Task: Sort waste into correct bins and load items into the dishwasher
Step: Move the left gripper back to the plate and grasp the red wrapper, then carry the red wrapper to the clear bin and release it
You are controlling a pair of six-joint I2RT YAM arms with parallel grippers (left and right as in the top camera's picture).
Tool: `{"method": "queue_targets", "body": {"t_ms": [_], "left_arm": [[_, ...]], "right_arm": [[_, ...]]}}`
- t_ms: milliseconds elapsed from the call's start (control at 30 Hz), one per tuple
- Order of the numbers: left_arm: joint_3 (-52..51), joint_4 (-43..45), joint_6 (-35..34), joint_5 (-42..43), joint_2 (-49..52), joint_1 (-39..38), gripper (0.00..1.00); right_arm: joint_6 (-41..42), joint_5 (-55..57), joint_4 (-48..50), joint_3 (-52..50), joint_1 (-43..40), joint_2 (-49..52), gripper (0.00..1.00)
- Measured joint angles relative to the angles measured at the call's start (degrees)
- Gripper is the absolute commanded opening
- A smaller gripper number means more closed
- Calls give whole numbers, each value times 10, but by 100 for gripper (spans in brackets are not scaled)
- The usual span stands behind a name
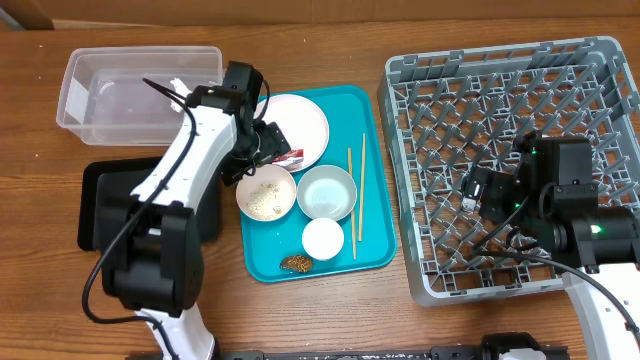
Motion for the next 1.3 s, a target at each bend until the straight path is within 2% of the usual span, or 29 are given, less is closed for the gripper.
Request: {"method": "queue_targets", "body": {"t_ms": [367,967,1200,1300], "left_arm": [[0,62,-9,-1,18,13,90],[0,75,-9,0,38,16,89],[0,147,-10,-2,67,16,74],[0,168,-11,-2,68,16,63]], "right_arm": [[0,0,0,0,0,0,100],[0,0,-1,0,0,0,100],[0,0,-8,0,0,0,100],[0,0,-12,0,0,0,100]]}}
